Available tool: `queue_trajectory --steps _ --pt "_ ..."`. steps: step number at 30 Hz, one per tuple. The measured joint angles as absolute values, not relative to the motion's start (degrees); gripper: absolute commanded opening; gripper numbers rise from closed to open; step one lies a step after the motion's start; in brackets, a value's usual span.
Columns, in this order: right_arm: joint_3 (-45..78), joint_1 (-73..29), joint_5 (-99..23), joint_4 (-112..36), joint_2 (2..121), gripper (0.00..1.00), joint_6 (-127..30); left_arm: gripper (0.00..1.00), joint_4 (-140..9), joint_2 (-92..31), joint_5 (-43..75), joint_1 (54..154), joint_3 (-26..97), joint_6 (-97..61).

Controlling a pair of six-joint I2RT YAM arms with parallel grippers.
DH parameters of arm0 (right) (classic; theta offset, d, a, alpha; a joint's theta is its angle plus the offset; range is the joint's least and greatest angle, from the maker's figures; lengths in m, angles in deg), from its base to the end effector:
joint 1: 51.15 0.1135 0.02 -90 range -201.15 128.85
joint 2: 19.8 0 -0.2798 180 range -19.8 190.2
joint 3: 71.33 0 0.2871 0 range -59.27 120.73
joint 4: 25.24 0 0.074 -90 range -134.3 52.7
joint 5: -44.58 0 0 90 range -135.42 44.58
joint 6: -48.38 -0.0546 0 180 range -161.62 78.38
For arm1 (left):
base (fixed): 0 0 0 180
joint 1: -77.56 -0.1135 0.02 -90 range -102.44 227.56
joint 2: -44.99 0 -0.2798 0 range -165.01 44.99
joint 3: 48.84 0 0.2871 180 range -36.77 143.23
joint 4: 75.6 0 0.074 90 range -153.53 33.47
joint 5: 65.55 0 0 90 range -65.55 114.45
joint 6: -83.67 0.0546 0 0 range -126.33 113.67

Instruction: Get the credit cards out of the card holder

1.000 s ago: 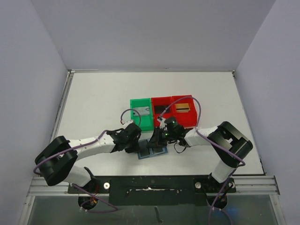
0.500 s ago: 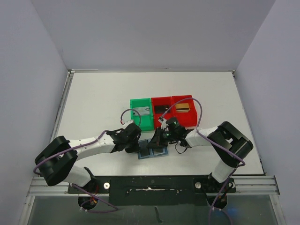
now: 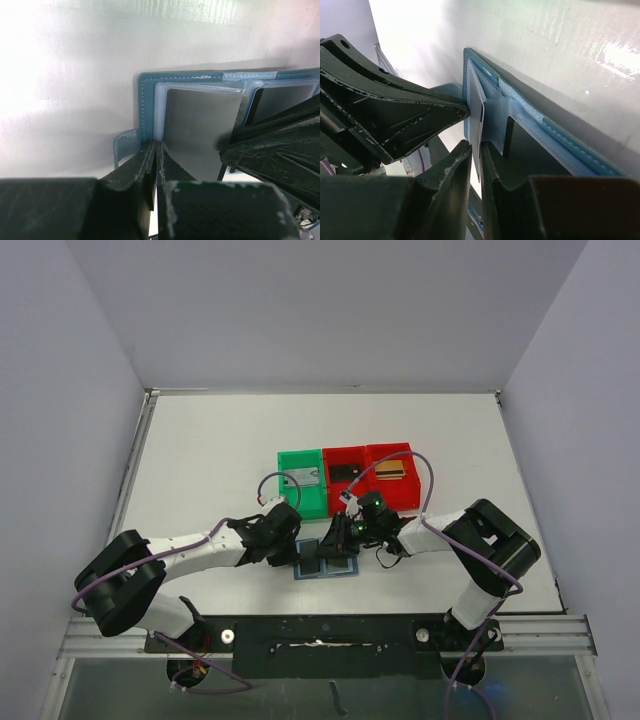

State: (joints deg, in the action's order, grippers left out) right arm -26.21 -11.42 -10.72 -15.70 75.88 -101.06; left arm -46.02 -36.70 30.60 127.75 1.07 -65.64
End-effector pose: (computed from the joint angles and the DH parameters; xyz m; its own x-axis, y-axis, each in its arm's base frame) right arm 0.2261 0.2283 0.0922 -0.9936 0.0948 -0.0619 -0.0005 0.5431 0.8397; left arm 0.1870 -0.2153 0.1266 -0.9153 -0.2372 -0.3255 -0.1102 0.9248 -0.3642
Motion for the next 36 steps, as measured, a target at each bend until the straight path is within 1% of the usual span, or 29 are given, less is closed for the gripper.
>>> queue_trajectory --steps 7,14,19,23,29,33,34,36 --pt "-26.2 -11.4 -10.7 -15.5 75.9 0.13 -101.1 0.02 -46.1 -36.6 30.6 127.8 1.0 -65.6" --pt "-26.5 -11.4 -10.6 -15.0 75.9 0.15 -101.3 0.02 -46.2 -36.5 30.6 127.8 0.9 -65.6" --pt "-26.9 -11.8 -10.3 -14.6 75.6 0.12 -101.3 0.02 -46.2 -36.5 30.6 127.8 0.9 -65.6" --pt "-27.5 -12.3 -9.8 -14.3 75.1 0.07 -101.3 0.01 -46.2 -36.5 30.6 127.8 0.9 -65.6" --pt "-28.0 -12.9 -9.2 -14.2 74.9 0.11 -101.3 0.01 -46.2 -36.5 30.6 127.8 0.9 -65.6" --pt "-28.2 -12.9 -8.9 -14.1 74.4 0.18 -101.3 0.01 -46.2 -36.5 30.6 127.8 0.9 -65.6" --pt "-28.2 -12.9 -8.9 -14.0 74.3 0.18 -101.4 0.01 -46.2 -36.5 30.6 127.8 0.9 -65.6" --pt "-28.3 -12.9 -8.7 -13.8 74.2 0.16 -101.5 0.01 -46.2 -36.5 30.6 127.8 0.9 -65.6"
